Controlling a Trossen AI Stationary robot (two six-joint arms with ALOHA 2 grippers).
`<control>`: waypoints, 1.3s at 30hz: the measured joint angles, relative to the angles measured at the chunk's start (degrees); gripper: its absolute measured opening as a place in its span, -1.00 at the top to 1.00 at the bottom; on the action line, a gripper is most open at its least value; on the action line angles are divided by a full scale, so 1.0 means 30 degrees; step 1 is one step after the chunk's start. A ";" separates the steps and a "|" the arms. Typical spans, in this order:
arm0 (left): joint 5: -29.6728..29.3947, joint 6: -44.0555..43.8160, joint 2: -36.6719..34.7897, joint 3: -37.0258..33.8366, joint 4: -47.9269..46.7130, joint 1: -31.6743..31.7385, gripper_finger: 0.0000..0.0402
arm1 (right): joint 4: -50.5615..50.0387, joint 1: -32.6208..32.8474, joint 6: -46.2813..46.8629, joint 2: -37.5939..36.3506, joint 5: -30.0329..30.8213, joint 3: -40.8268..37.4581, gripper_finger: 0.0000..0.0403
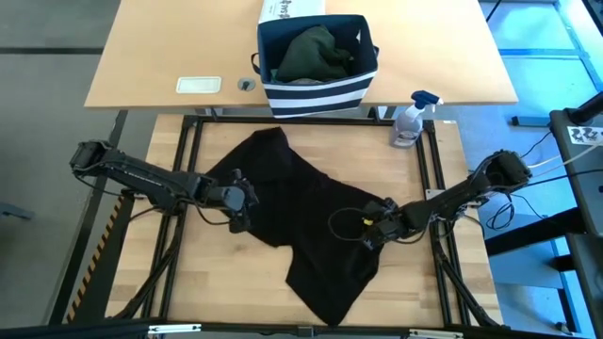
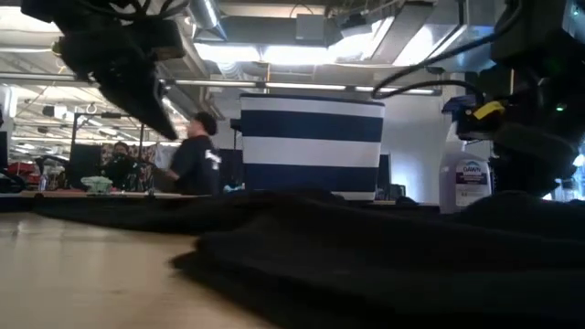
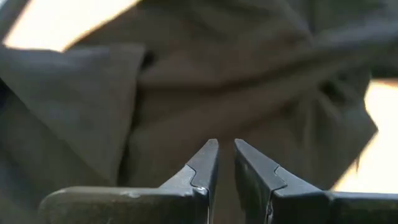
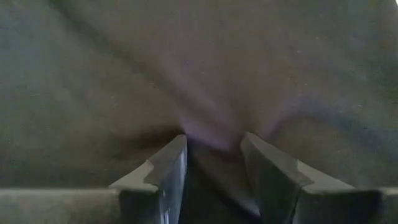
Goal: Fold Laundry from Bin
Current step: Fold the black shirt
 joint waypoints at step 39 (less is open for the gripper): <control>0.7619 -0.0133 0.1397 0.0021 0.3079 1.0988 0.78 | 0.6677 -0.0714 -0.7909 -0.6499 0.2283 -0.0158 0.18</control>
